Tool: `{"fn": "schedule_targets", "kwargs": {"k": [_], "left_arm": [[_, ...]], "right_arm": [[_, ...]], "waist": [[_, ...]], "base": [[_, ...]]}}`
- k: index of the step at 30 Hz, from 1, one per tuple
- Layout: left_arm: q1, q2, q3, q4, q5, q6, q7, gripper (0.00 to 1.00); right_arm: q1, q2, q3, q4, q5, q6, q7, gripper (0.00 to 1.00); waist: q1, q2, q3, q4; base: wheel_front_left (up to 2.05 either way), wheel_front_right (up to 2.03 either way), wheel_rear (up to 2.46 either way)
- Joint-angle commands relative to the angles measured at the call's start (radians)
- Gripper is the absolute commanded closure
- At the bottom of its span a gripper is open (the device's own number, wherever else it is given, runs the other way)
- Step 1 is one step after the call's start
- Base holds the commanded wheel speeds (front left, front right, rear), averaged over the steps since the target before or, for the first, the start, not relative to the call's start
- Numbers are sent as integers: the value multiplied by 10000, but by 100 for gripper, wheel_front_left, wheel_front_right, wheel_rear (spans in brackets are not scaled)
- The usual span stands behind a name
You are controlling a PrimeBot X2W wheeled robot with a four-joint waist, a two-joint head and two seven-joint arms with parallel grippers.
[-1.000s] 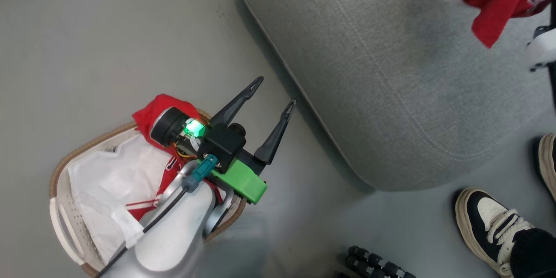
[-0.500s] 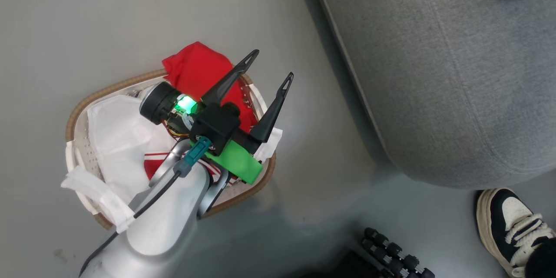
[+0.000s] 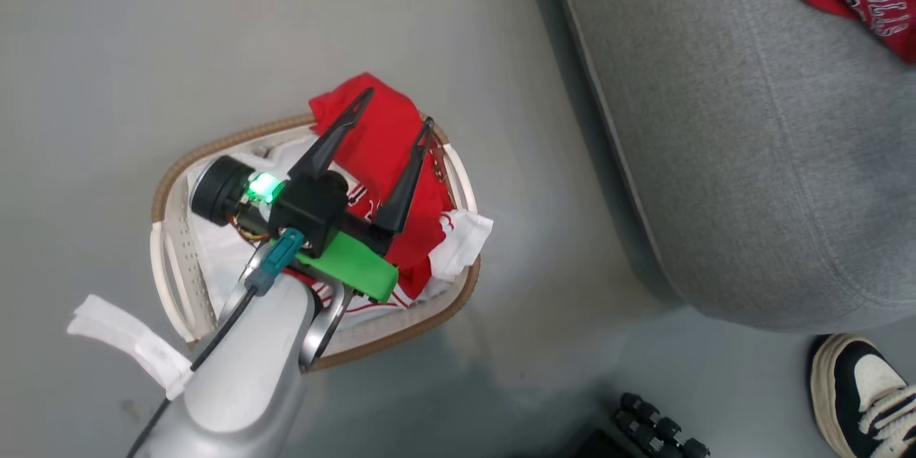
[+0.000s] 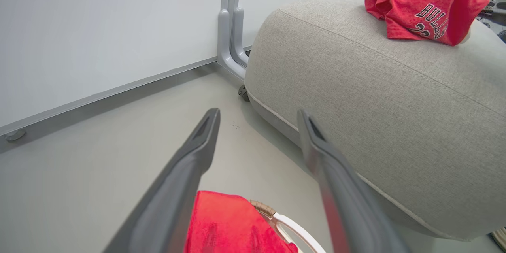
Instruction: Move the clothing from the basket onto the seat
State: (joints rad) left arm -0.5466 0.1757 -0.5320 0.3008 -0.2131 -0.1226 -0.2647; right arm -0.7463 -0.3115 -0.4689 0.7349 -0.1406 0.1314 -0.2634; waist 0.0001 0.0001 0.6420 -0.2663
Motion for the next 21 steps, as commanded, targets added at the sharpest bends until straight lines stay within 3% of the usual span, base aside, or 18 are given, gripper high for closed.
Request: {"fn": "schedule_targets", "kwargs": {"k": [1, 12, 21], "left_arm": [[261, -69, 141, 73, 48, 42, 6, 0], [1097, -233, 1508, -40, 231, 286, 4, 0], [1949, -428, 2903, -81, 502, 392, 4, 0]], "right_arm": [[580, 126, -82, -306, 231, -14, -20, 0], [2940, 1378, -135, -2219, 1393, -14, -20, 0], [3315, 1978, 1349, -3112, 1665, -14, -20, 0]], "waist": [[-1, -1, -518, -11], [-1, -1, -1629, 634], [-1, -1, -2375, 1612]], "base": [[0, 0, 0], [0, 0, 0], [0, 0, 0]]}}
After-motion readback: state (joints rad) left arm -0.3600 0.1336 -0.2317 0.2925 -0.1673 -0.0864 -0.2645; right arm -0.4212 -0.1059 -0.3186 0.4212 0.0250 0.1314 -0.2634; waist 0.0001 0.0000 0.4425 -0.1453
